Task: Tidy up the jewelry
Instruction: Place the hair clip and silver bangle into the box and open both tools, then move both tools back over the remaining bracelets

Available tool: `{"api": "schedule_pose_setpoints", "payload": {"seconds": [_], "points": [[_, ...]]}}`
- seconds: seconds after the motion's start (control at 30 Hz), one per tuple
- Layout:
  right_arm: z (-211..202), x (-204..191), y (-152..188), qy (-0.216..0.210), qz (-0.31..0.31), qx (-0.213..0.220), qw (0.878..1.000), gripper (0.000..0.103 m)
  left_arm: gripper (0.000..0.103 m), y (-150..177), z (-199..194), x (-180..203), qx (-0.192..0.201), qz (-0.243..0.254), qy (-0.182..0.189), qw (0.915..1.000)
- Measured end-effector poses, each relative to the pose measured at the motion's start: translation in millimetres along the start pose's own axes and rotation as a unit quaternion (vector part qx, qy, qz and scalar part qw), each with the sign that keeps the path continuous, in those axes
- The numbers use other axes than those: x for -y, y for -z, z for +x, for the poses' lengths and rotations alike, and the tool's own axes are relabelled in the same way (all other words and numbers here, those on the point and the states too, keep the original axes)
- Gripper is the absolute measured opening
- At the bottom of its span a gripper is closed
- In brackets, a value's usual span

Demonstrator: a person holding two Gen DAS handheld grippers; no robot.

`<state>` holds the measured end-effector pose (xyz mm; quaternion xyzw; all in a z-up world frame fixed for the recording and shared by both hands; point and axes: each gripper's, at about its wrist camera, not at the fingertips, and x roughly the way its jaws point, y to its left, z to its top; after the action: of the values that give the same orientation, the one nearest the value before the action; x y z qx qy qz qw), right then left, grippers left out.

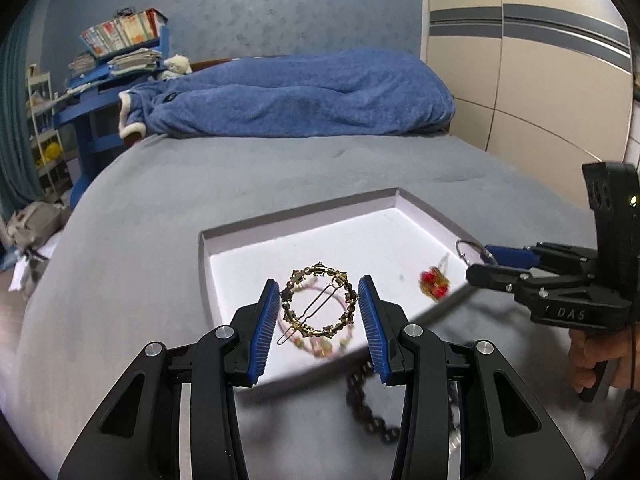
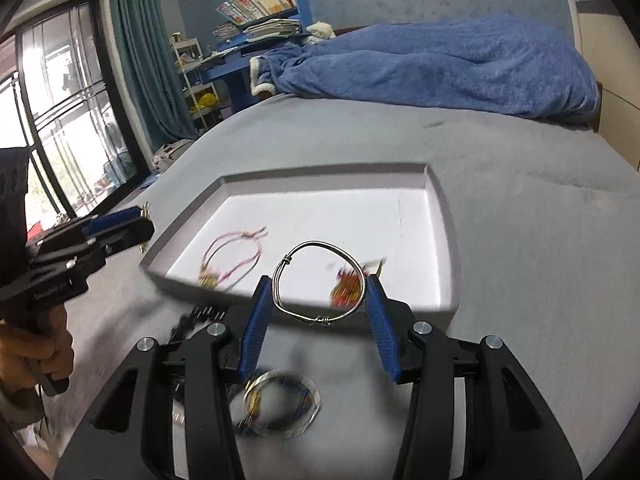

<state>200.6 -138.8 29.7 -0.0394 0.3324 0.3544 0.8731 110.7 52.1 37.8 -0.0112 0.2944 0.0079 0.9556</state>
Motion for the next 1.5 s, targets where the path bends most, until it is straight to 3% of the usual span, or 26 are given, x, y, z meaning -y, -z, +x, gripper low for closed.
{"api": "schedule_pose_setpoints", "payload": {"seconds": [0.27, 0.73, 0.8, 0.87, 0.97, 1.2, 1.5], "points": [[33, 14, -22, 0.018, -0.008, -0.012, 1.0, 0.047, 0.043, -13, 41, 0, -0.021, 0.002, -0.006, 0.9998], [79, 12, -11, 0.027, -0.026, -0.062, 0.997, 0.047, 0.043, 4, 81, 4, -0.069, 0.008, 0.004, 0.9975], [78, 9, -10, 0.029, -0.03, -0.063, 0.997, 0.049, 0.047, 4, 79, 4, -0.067, 0.007, 0.003, 0.9978], [75, 7, -9, 0.033, -0.037, -0.056, 0.997, 0.055, 0.063, 3, 74, 4, -0.057, 0.007, -0.003, 0.9984], [62, 1, -3, 0.038, -0.045, -0.032, 0.998, 0.067, 0.077, 5, 62, 5, -0.036, 0.006, -0.002, 0.9993], [19, 6, 17, 0.051, -0.012, 0.03, 0.998, 0.075, 0.08, 24, 36, 2, -0.006, -0.021, -0.004, 0.9998], [-4, -10, 37, 0.055, -0.028, 0.027, 0.998, 0.08, 0.087, 47, 4, 11, 0.01, -0.025, 0.0, 0.9996]]}}
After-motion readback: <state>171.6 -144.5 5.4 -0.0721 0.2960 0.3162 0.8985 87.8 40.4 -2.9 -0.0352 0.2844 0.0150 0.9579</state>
